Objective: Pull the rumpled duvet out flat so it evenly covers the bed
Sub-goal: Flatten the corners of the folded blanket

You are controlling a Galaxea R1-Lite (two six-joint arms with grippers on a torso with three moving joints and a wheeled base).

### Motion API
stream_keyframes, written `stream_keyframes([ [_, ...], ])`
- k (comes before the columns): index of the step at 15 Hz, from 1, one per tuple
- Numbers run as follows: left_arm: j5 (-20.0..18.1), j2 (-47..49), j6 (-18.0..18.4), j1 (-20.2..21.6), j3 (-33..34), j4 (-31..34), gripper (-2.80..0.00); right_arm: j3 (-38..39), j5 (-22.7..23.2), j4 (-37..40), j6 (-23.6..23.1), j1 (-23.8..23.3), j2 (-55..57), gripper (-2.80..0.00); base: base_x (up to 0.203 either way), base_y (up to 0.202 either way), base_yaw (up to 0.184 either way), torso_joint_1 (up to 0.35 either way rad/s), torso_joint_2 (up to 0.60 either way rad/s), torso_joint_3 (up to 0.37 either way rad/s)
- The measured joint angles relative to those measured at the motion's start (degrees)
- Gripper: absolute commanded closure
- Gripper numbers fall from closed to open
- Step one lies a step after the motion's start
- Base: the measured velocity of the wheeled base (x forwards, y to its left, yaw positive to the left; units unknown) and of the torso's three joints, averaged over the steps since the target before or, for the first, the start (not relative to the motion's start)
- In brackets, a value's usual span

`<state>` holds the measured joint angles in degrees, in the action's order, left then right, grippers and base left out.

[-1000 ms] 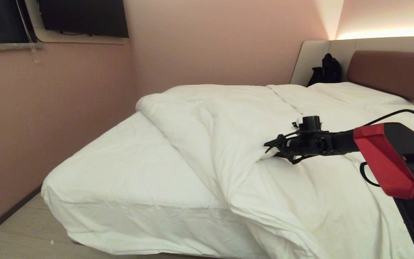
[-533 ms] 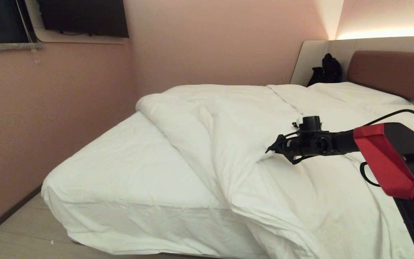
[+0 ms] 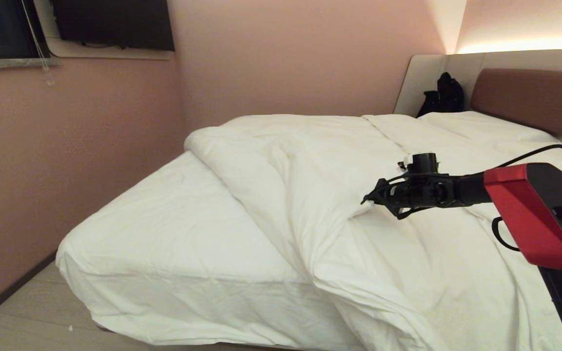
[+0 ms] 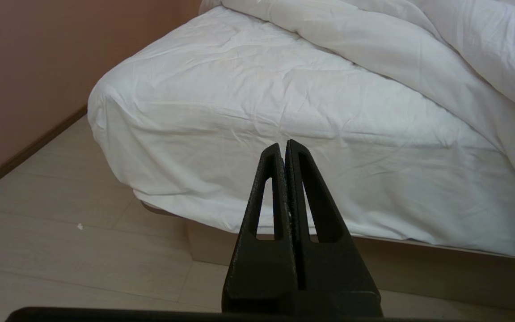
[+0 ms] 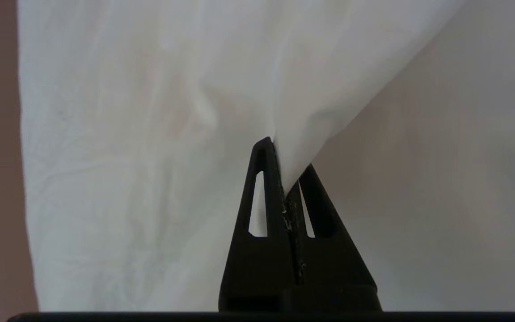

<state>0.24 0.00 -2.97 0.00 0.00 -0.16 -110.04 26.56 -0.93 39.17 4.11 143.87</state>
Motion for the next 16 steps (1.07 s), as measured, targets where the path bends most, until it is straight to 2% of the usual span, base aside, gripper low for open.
stream_keyframes([
  [5,0.0,0.0,-0.1,0.0,0.0,0.0,0.00,0.3,0.0,1.7,0.1,2.6,-3.3,0.00,0.000,0.000,0.000,0.000,0.00,0.000],
  [9,0.1,0.0,-0.2,0.0,0.0,0.0,0.00,0.6,0.0,3.5,0.0,6.5,-6.8,0.00,0.000,0.000,0.000,0.000,0.00,0.000],
  [16,0.1,0.0,-0.2,0.0,0.0,0.0,0.00,0.7,-0.1,8.9,-0.5,15.9,-11.9,0.00,0.000,0.000,0.000,0.000,0.00,0.000],
])
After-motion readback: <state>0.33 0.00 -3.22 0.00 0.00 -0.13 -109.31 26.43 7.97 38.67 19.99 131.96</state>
